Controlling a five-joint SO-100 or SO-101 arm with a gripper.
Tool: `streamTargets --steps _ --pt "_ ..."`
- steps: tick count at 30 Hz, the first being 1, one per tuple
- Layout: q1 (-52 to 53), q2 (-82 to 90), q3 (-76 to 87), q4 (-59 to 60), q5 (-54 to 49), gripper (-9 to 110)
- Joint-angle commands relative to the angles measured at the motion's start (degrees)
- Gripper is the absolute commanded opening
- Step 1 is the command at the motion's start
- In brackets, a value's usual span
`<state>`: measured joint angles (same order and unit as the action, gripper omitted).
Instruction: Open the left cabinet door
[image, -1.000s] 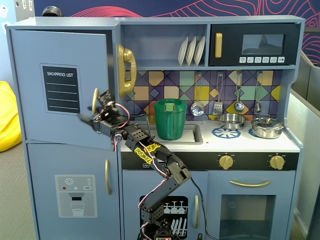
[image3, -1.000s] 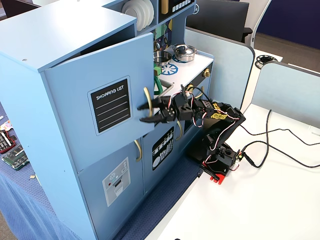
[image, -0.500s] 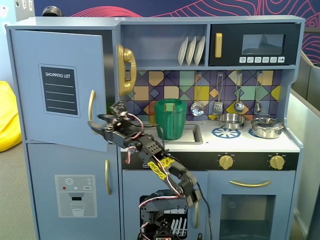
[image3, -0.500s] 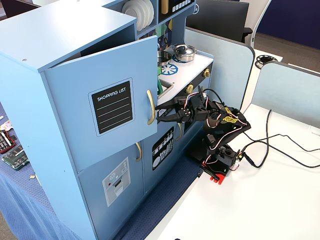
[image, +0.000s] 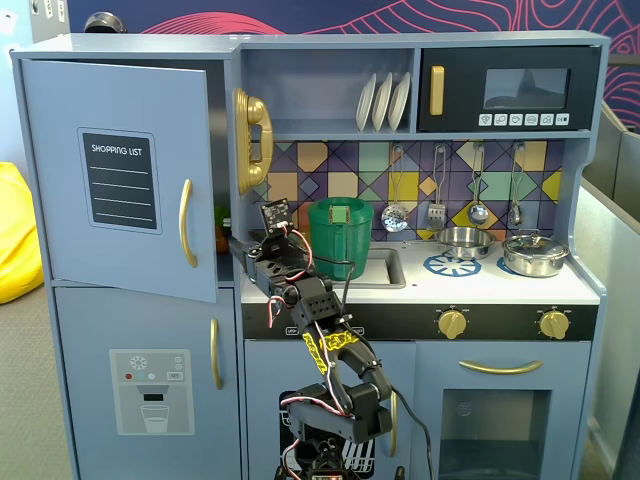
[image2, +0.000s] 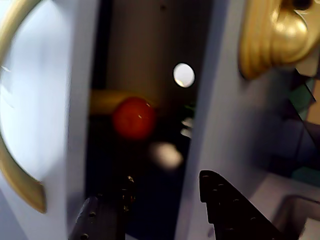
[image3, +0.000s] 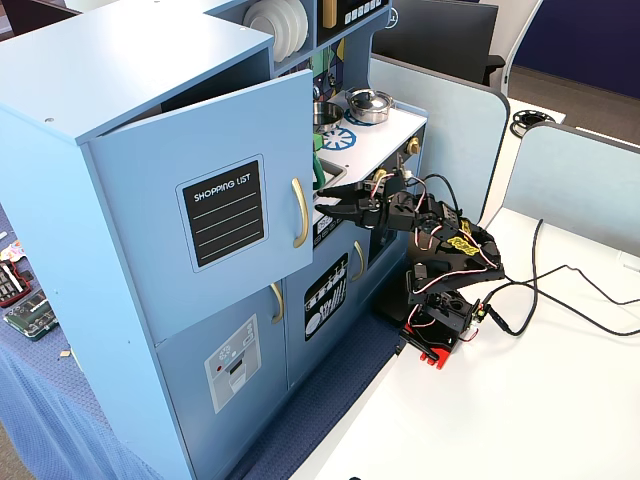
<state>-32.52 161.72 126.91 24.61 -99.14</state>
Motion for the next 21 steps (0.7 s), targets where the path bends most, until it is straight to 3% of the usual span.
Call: streamTargets --steps 1,21 --pt "3.16 -5.01 -0.62 -4.75 1.23 7" --pt "-28.12 -9.05 2.02 -21.01 -14.06 8"
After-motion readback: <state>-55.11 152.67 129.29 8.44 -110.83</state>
